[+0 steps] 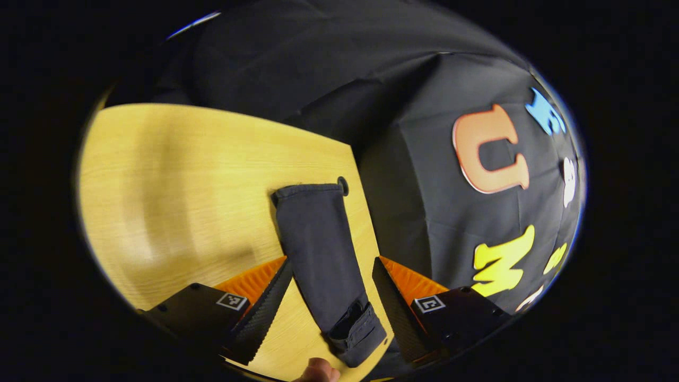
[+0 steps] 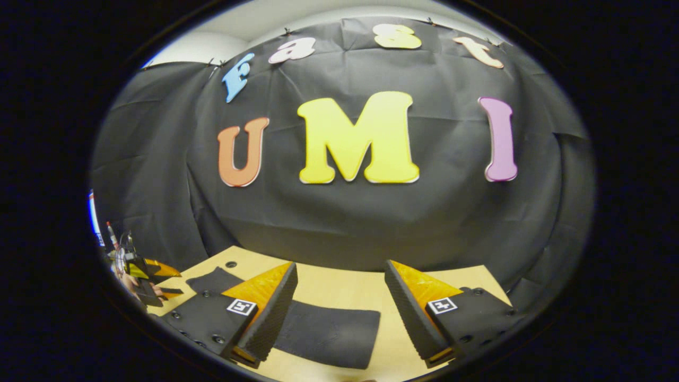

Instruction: Grasp the waist and the cuffs of the jeans and fold them to make the two legs overlap; first hold the waist and fold one-third of the jeans toward the cuffs, then hold the cuffs and fold the remaining one-third in the same direction to finish folding.

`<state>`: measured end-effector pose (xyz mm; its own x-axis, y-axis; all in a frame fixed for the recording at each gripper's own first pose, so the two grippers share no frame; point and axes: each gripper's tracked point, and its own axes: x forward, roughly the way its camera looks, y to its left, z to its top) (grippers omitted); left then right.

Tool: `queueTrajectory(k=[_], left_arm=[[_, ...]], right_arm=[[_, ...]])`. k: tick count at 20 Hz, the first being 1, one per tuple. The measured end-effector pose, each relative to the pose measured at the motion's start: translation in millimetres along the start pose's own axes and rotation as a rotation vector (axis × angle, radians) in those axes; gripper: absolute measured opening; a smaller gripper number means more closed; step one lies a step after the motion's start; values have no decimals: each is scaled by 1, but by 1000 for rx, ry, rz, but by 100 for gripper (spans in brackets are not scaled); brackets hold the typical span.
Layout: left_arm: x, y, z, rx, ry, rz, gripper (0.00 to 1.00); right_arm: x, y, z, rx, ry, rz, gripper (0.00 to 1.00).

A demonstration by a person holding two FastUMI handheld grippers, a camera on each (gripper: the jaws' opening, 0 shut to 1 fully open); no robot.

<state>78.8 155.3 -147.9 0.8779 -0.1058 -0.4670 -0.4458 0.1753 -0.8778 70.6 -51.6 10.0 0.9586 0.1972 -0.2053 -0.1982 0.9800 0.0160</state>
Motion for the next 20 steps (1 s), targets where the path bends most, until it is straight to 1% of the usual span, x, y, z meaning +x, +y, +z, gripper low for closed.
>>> queueTrajectory(k=[1,2,3,4,5,6,7,8,9,10,15,16,17,18,20], left_arm=[[10,8,5,-45,2,19,98],[15,13,10,-74,-3,23,98],[19,16,14,-93,-9,31,98],[21,17,21,-108,-14,31,98],[24,20,24,-127,-16,38,98],[28,21,28,-146,-17,33,98],[30,23,30,-163,-18,36,98],[35,25,32,-176,-17,39,98],[40,29,32,-181,-15,52,100],[46,31,31,-184,-12,59,99],[65,19,37,-236,-23,9,98],[67,19,38,-234,-24,3,98],[70,17,38,-228,-23,-2,100],[73,15,38,-222,-21,-7,98],[79,11,40,-226,-19,-20,98]], right_arm=[[-6,-12,9,4,-15,-23,98],[-12,-23,17,8,-29,-46,100],[-15,-32,23,14,-39,-66,100],[-19,-44,28,18,-45,-95,98],[-24,-59,31,23,-49,-122,98],[-29,-70,35,29,-53,-145,100],[-32,-78,38,33,-59,-167,100],[-36,-85,40,37,-64,-186,98],[-39,-91,42,41,-67,-202,98],[-42,-96,43,43,-68,-212,98],[-51,-112,47,51,-66,-257,98],[-53,-113,47,54,-65,-261,98],[-53,-115,45,58,-61,-267,98],[-53,-117,44,59,-56,-270,98],[-55,-123,38,58,-40,-275,98]])
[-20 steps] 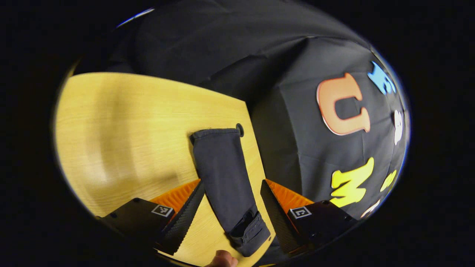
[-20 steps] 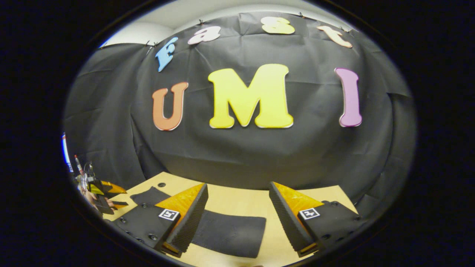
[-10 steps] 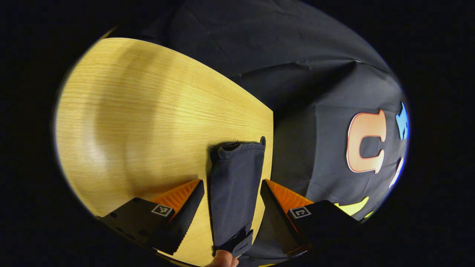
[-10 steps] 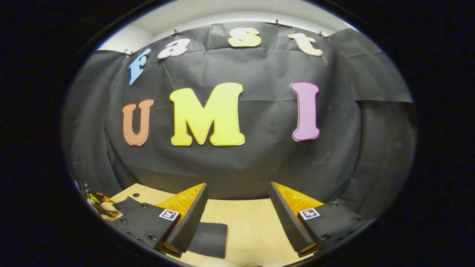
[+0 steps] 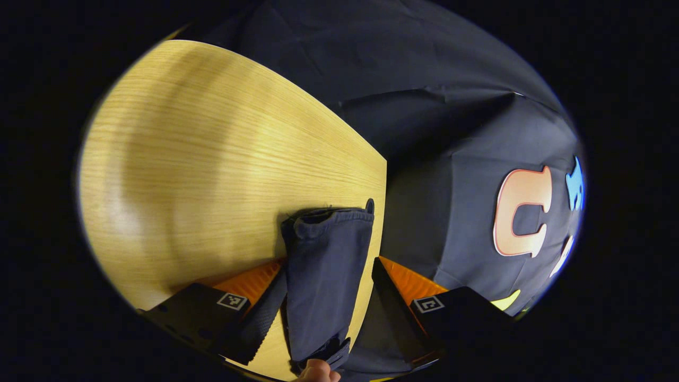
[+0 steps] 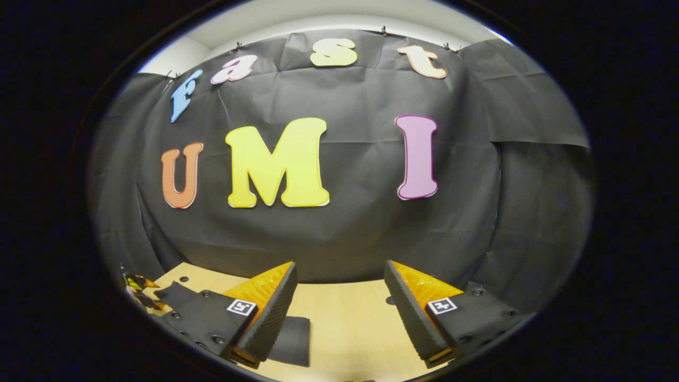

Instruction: Grasp the waist and the cuffs of the jeans and fold them to make the two legs overlap; first hold the waist and fold one-third of the jeans toward the cuffs, then hold the cuffs and fold the remaining one-third in the same direction to finish folding.

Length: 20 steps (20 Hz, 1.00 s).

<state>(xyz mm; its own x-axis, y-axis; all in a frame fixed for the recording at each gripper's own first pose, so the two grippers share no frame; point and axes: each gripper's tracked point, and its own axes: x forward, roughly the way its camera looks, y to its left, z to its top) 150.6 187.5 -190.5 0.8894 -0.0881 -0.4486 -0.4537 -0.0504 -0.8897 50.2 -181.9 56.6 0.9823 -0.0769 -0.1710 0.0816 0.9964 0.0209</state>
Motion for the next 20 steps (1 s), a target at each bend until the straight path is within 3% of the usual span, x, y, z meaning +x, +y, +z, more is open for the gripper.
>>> queueTrajectory(k=[6,8,9,10,11,15,20], left_arm=[[26,-10,0,-12,-3,-58,96],[33,-10,2,-22,-3,-69,85],[37,-7,1,-29,3,-68,87],[40,-3,2,-44,3,-59,73],[43,2,2,-55,4,-47,48],[47,10,2,-19,7,-3,11],[47,8,1,-6,13,12,8]], right_arm=[[-1,-1,-4,-32,22,-16,100],[-2,-3,-5,-45,29,-21,100],[-2,-4,-4,-48,30,-22,100],[-3,-4,-5,-52,33,-25,100],[-4,-6,-6,-56,37,-29,100],[-6,-9,-6,-57,41,-37,100],[-6,-12,-12,-54,61,-35,100]])
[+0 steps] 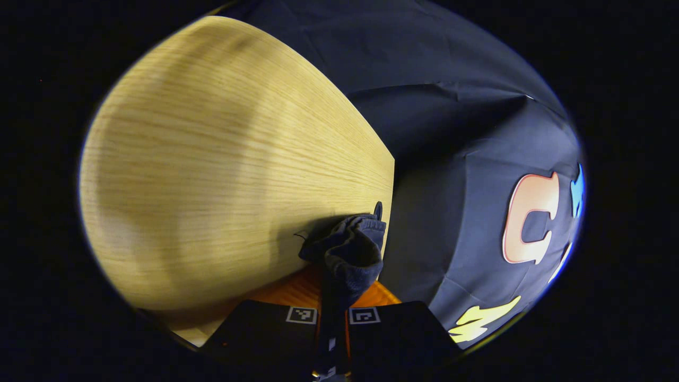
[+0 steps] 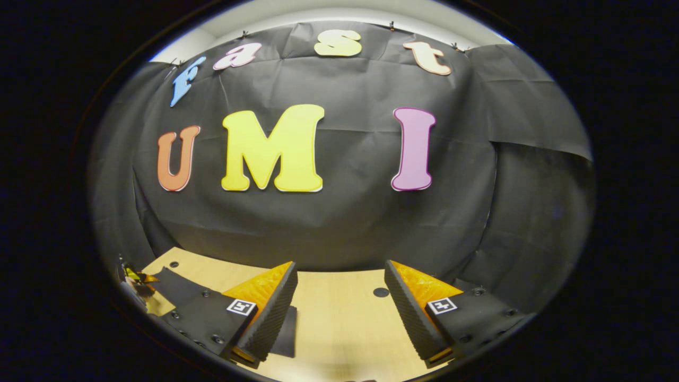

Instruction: Grasp the waist and the cuffs of the jeans and fold them to make the two legs overlap; first hold the waist and fold one-third of the jeans toward the cuffs, then hold the cuffs and fold the remaining one-third in the same direction to finish folding.

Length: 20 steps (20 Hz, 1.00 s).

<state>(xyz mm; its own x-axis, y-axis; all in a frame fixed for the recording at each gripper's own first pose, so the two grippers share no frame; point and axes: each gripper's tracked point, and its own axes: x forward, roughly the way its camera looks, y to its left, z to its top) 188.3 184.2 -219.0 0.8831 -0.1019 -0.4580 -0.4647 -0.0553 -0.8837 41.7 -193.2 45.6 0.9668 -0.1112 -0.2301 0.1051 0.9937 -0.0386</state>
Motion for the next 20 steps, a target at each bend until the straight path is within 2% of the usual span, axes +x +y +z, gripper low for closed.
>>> queueTrajectory(k=[2,3,8,11,13,18,19,20], left_arm=[[-6,-13,-4,59,1,-1,8],[-14,-29,-9,110,2,-26,8],[-47,-107,-50,463,-3,-130,7],[-63,-161,-96,492,51,-235,8],[-69,-184,-127,532,66,-278,8],[-91,-201,-214,709,157,-364,7],[-95,-202,-232,760,172,-379,17],[-99,-203,-249,813,188,-392,17]], right_arm=[[-1,2,1,3,-3,7,100],[-1,1,0,-3,-4,7,100],[-6,-8,0,18,-5,1,100],[-9,-10,-6,2,2,-5,100],[-14,-14,-9,-5,9,-10,100],[-27,-25,-20,-6,29,-38,100],[-29,-27,-23,-1,35,-44,100],[-31,-29,-25,3,41,-50,100]])
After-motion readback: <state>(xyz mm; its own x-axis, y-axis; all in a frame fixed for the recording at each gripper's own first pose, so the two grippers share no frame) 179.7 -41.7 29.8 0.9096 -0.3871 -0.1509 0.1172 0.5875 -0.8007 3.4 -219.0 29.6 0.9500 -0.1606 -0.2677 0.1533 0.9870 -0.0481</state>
